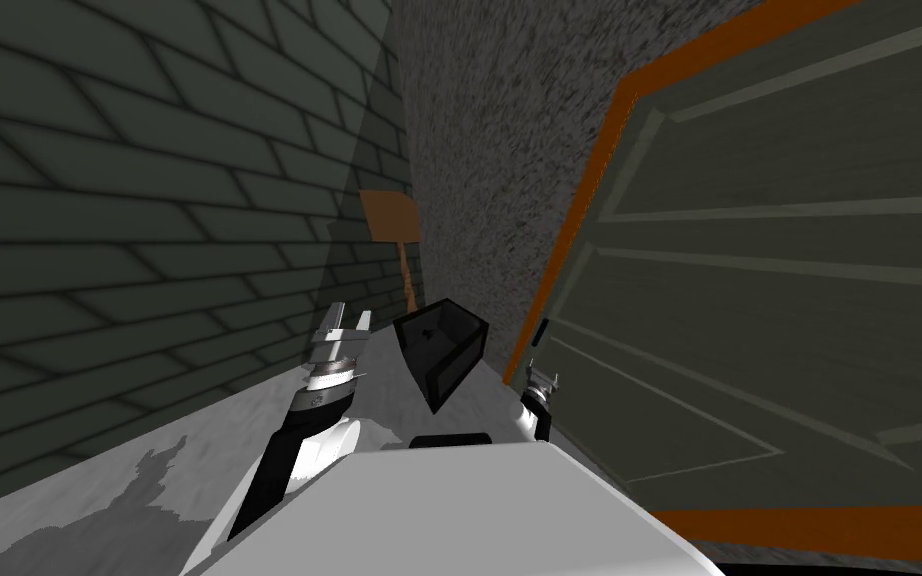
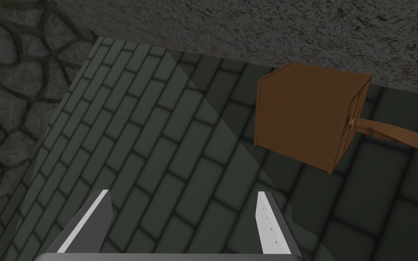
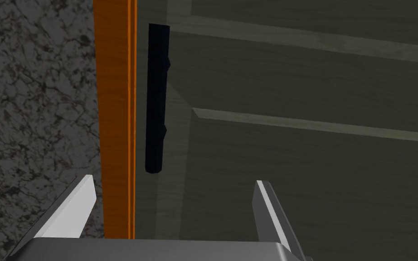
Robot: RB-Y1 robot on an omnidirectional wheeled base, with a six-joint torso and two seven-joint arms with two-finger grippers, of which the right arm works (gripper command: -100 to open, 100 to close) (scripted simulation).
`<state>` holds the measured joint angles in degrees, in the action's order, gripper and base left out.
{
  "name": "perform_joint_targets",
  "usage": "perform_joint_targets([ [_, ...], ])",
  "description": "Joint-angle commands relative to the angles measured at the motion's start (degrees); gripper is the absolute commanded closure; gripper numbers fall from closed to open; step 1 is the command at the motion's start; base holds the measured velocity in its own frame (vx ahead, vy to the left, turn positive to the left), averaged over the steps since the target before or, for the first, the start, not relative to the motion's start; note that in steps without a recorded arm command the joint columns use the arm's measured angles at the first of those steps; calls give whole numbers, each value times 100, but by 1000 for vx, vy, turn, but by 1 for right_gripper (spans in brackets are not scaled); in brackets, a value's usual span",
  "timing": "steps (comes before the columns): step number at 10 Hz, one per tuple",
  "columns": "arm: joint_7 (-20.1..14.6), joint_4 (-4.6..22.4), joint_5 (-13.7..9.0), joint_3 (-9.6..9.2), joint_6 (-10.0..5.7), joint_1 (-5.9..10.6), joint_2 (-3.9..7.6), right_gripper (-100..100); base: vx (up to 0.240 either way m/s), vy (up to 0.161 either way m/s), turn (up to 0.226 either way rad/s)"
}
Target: Pull the door open
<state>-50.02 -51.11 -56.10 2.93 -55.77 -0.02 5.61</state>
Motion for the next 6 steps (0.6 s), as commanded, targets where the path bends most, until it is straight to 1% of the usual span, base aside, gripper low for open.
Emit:
perform_joint_targets([
  [1,-138,217,-138,8,-63,65,3,-100,134,-93,135],
  [2,-205,336,-216,13,-97,105,-2,-100,178,-94,127],
  [3,-205,336,-216,13,-97,105,-2,-100,121,-67,37],
  [5,-292,493,-318,19,-143,157,-10,-100,79,-57,50],
  [6,-322,545,-352,21,-158,174,-13,-100,137,-75,63],
])
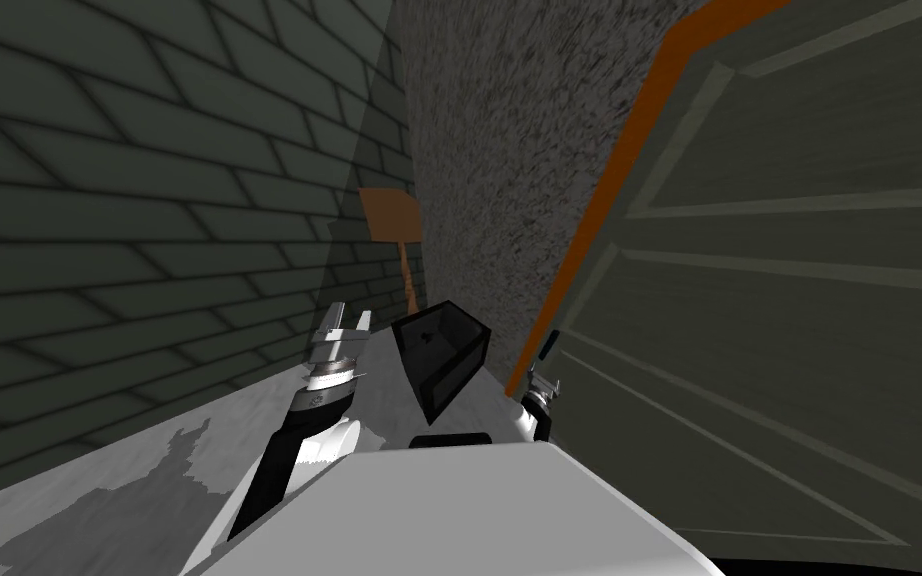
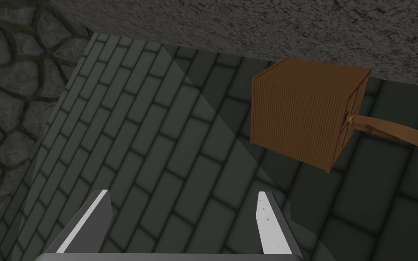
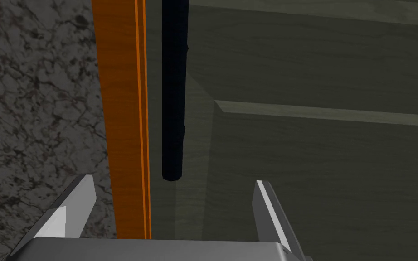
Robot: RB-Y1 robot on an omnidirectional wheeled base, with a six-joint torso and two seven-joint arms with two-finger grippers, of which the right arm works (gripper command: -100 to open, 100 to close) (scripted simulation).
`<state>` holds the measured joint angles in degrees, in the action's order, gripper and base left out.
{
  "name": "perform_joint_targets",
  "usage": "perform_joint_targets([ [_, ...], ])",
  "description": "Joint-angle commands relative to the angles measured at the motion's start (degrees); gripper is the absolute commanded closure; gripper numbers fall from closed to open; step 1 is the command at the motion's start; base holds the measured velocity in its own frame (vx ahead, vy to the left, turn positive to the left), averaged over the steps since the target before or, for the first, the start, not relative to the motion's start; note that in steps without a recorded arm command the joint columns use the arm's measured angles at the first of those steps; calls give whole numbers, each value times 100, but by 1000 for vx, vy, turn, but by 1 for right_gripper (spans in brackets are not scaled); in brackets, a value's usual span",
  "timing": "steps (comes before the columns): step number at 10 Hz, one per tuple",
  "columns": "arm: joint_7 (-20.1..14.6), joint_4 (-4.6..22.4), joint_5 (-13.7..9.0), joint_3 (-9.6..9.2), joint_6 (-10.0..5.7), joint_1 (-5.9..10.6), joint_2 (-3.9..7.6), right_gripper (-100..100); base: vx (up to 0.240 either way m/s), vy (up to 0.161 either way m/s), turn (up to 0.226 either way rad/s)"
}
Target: Pull the door open
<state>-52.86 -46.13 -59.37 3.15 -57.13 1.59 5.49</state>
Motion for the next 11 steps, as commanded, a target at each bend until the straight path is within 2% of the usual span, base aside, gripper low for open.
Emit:
perform_joint_targets([
  [1,-74,111,-67,2,-40,34,-6,-100,165,-86,46],
  [3,-132,215,-134,6,-70,68,-13,-100,163,-111,33],
  [4,-83,117,-117,9,-35,23,-13,-100,69,-48,12],
  [5,-100,135,-122,10,-36,27,-2,-100,-50,45,45],
  [11,-148,190,-129,15,-19,30,47,-100,-162,119,32],
])
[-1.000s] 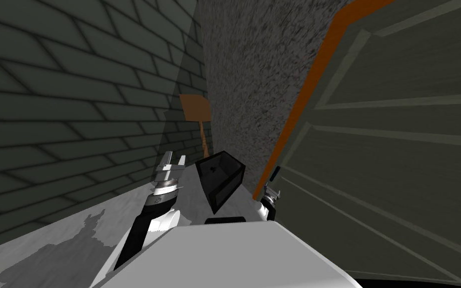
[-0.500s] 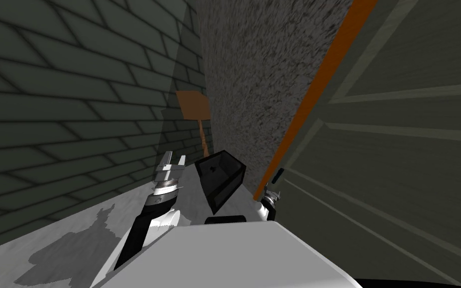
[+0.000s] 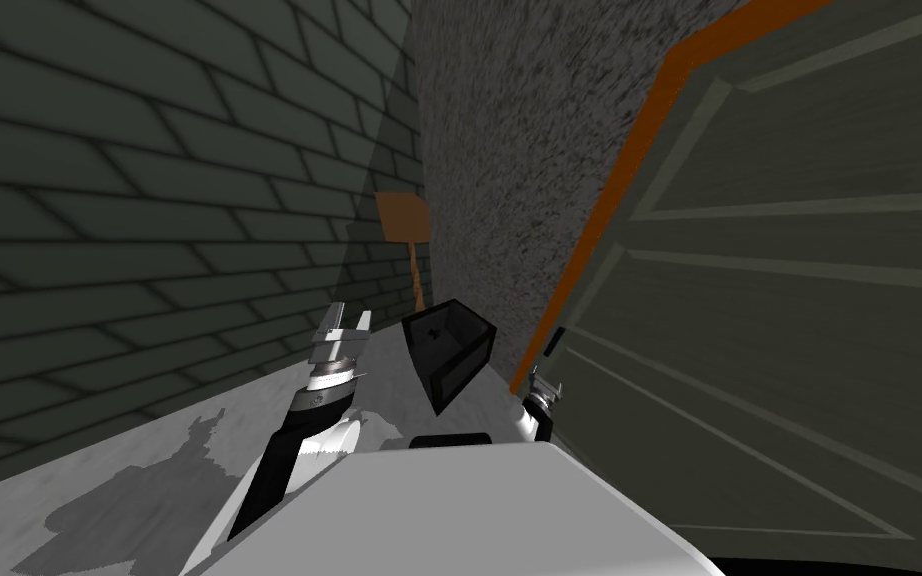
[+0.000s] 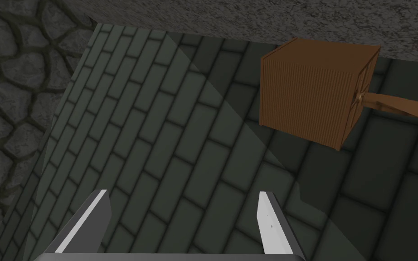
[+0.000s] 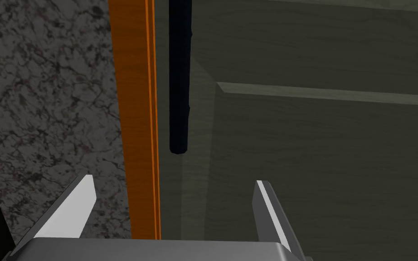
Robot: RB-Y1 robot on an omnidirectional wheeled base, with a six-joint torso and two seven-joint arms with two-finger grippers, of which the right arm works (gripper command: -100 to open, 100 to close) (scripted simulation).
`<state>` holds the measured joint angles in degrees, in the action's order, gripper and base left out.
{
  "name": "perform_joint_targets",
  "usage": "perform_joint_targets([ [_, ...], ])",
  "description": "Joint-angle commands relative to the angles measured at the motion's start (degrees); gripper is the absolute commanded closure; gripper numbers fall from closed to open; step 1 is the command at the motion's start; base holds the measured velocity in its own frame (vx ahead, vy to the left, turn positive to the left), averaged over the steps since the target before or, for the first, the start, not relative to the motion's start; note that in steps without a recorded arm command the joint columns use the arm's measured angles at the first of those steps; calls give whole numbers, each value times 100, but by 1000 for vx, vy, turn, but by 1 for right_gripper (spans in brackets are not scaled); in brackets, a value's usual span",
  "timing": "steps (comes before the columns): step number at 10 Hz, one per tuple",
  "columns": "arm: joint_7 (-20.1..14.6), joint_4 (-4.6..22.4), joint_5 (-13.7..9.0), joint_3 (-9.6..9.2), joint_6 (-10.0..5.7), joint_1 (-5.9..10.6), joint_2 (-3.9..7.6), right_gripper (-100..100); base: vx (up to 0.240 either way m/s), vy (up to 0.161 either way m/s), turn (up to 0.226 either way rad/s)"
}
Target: Pull the door open
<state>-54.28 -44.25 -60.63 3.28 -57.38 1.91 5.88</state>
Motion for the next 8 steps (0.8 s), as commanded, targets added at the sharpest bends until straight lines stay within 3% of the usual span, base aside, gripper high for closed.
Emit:
perform_joint_targets([
  [1,-18,15,-4,3,10,-2,19,-100,-162,131,38],
  [8,-167,173,-22,18,58,8,161,-100,-153,120,35],
])
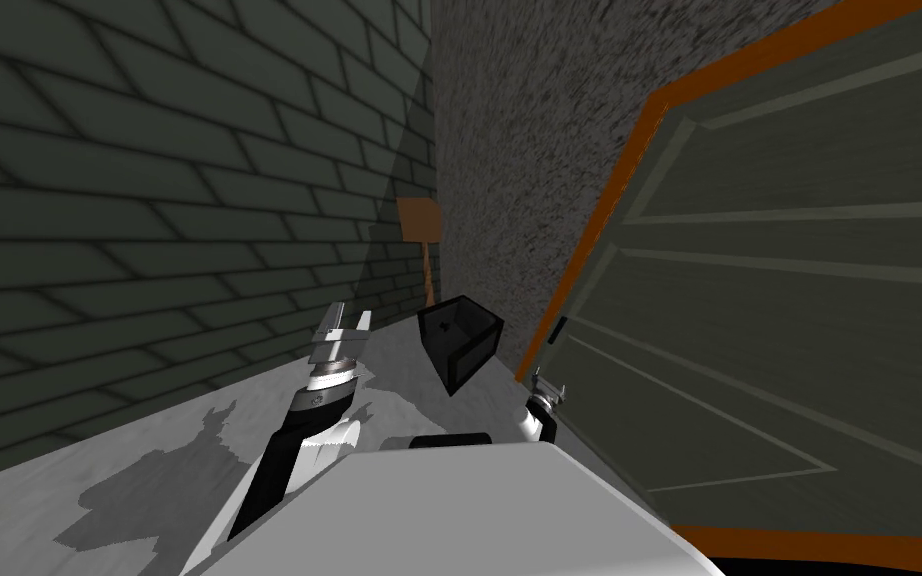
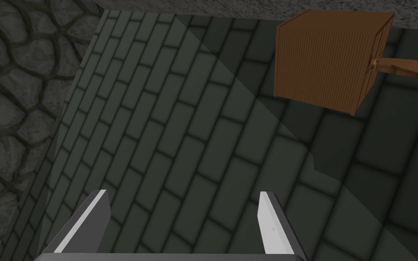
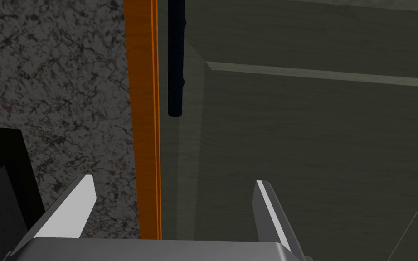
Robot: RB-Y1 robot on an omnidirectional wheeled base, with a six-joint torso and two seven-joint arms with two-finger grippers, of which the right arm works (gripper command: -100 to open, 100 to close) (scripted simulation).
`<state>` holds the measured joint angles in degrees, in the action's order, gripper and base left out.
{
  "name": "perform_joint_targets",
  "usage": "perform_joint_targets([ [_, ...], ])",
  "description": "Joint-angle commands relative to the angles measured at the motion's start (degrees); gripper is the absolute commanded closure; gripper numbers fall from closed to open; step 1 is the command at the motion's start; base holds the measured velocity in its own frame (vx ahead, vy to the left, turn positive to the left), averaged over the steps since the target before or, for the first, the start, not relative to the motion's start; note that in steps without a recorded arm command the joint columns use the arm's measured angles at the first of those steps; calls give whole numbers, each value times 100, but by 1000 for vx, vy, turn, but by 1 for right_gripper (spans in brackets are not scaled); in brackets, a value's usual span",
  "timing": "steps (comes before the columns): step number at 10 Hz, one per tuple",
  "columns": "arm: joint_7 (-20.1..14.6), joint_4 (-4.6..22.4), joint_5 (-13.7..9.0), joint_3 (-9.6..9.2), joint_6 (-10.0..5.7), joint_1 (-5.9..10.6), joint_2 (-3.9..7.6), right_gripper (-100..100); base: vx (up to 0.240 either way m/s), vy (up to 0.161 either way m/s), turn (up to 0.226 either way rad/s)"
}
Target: Pull the door open
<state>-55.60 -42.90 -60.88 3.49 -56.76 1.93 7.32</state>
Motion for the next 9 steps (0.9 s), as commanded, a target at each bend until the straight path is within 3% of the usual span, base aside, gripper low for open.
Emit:
perform_joint_targets([
  [1,-65,69,-1,0,5,8,45,-100,-140,139,35],
  [6,-290,286,-23,23,64,26,247,-100,-147,128,40],
  [9,-566,534,-42,49,124,52,485,-100,-110,132,56],
])
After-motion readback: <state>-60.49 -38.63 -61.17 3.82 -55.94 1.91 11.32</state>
